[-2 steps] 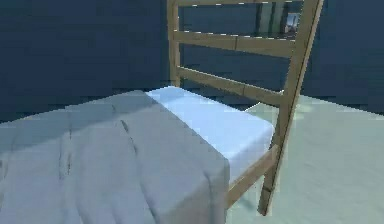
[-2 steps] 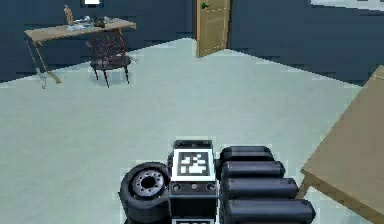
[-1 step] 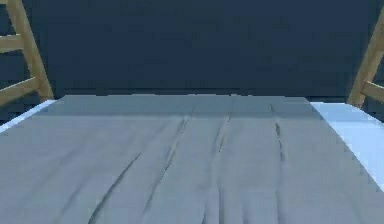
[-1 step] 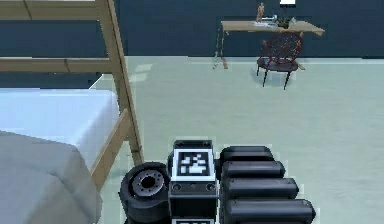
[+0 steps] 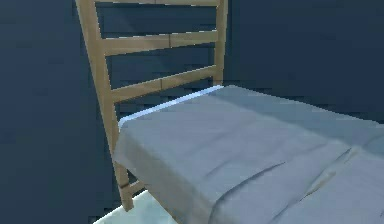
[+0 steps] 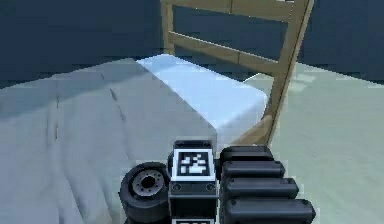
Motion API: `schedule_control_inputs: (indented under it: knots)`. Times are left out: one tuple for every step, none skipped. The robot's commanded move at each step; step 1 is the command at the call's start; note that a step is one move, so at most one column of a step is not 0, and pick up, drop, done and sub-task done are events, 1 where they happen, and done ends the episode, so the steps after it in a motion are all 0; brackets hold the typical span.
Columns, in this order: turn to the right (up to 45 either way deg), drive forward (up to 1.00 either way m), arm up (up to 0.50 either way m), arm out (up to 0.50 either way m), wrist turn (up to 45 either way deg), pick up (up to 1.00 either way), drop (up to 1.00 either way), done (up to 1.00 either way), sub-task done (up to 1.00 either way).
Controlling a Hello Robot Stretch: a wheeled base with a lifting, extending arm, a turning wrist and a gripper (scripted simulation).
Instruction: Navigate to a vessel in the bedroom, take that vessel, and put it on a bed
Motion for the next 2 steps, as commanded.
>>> schedule_control_inputs:
  knots:
    - [-15.0,0.00,0.00,0.00,0.0,0.00,0.00,0.00,0.00]
    - [0.0,0.15,0.00,0.00,0.0,0.00,0.00,0.00,0.00]
